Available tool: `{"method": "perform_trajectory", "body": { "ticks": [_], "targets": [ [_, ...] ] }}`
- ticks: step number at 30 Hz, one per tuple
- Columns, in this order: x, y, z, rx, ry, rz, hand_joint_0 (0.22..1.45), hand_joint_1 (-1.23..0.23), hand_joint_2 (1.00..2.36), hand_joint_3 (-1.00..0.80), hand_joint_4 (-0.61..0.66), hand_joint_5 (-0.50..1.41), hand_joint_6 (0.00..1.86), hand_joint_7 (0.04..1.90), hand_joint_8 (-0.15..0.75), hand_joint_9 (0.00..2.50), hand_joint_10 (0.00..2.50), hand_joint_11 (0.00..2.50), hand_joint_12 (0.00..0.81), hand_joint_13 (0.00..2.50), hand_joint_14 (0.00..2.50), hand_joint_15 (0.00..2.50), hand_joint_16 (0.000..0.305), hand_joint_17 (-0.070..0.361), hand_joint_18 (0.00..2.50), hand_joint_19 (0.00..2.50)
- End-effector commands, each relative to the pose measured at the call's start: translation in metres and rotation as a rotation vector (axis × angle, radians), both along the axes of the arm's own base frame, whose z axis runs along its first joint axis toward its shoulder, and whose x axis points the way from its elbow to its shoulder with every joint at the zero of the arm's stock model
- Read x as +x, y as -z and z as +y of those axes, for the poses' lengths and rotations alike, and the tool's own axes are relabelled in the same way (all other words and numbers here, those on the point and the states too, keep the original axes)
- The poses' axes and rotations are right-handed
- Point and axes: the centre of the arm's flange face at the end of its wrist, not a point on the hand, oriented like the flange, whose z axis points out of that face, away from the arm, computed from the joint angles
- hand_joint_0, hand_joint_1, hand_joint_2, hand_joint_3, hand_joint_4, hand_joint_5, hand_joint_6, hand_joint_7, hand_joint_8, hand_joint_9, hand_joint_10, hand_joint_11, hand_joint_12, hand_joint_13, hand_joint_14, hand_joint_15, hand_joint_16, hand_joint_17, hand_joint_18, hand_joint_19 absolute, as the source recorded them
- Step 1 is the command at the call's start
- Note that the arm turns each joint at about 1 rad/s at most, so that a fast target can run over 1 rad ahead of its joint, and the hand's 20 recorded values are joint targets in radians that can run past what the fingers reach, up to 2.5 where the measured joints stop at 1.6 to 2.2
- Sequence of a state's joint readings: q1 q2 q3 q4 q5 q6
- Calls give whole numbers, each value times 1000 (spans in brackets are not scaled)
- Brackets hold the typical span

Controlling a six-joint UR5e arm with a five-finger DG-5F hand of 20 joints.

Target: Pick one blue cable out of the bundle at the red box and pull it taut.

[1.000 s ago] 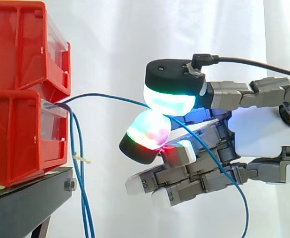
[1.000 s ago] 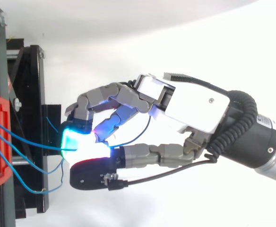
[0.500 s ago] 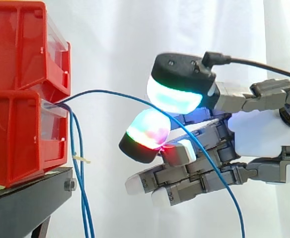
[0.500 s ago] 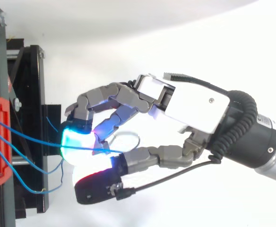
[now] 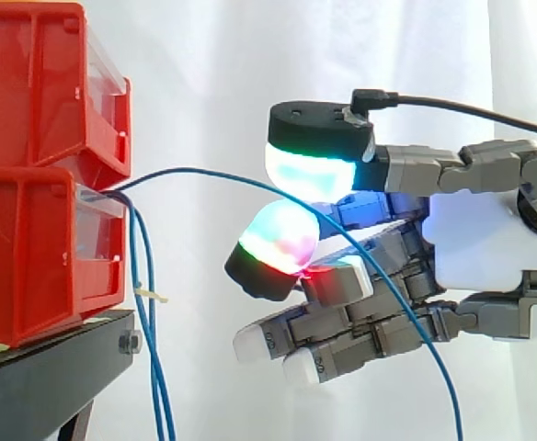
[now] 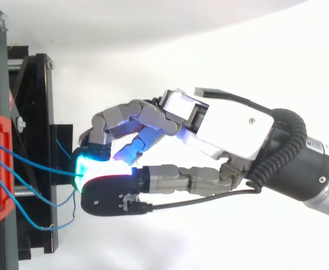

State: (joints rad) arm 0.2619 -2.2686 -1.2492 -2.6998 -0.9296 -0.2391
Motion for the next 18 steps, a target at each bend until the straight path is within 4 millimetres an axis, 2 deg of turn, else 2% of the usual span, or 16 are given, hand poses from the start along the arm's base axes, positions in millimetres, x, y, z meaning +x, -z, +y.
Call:
{"method": "perform_trajectory", "body": {
  "ticks": [1,6,18],
  "targets": [
    [0,0,0,0,0,-2,597,-600,1013,-188,135,-127,867,1035,332,1153,10,1323,387,578,12,343,54,122,544,375],
    [0,1,0,0,0,1,599,-731,1013,-162,145,-125,864,1054,334,1151,10,1332,390,583,14,345,55,123,552,372],
    [0,0,0,0,0,0,609,-874,1015,-202,215,-125,848,1101,309,1108,15,1314,373,557,13,334,52,116,520,360]
  ]
}}
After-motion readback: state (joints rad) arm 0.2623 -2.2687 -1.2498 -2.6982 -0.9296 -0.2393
